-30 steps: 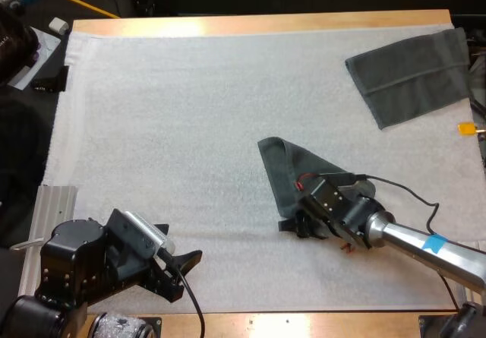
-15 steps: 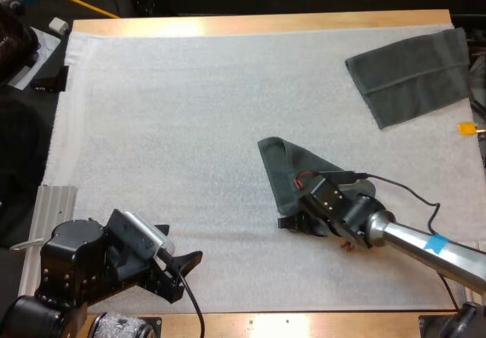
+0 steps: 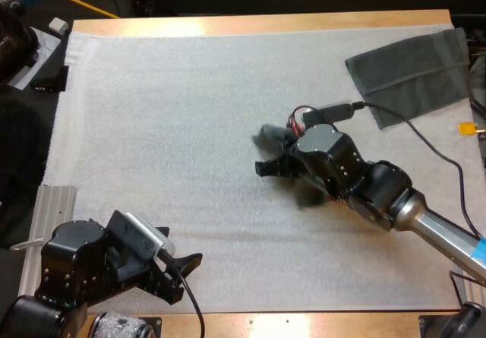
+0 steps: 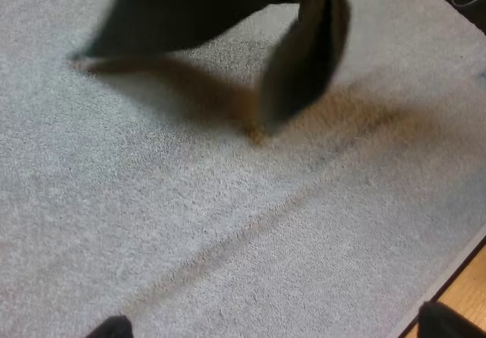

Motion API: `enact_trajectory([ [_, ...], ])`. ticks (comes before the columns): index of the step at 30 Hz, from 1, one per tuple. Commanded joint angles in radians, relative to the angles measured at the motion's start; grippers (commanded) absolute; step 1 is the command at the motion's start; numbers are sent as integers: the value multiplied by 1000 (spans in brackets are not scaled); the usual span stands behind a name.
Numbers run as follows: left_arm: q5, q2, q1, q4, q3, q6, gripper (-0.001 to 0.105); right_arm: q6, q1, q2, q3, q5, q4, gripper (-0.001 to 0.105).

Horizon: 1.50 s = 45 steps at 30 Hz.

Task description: Pick towel from pile, fold and stack

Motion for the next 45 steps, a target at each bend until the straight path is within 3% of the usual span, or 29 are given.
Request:
enact_trajectory([
  [1, 10, 0, -5, 0, -5, -6, 71, -24, -6, -22, -18, 5, 2, 0],
  [10, 11, 0, -6, 4, -7, -3, 71, -121, -17, -21, -294, 41, 1, 0],
  [16, 10, -3, -5, -5, -6, -3, 71, -131, -22, -10, -292, 48, 217, 0],
  [23, 11, 0, -5, -17, -5, -3, 71, -74, -9, 55, -160, -86, 414, 0],
  [26, 6, -2, -3, -1, -8, -4, 71, -102, -16, 32, -238, -26, 346, 0],
  [28, 10, 1, -5, 0, -8, -3, 71, -105, -15, 36, -339, -10, 353, 0],
  [32, 10, 2, -3, 7, -8, -1, 71, -97, -19, 47, -394, -17, 407, 0],
  [37, 10, -1, -4, 4, -8, -1, 71, -89, -15, 53, -334, -51, 550, 0],
  [45, 14, -4, -5, -8, -10, 2, 70, -78, 30, 94, -17, -151, 643, 1],
])
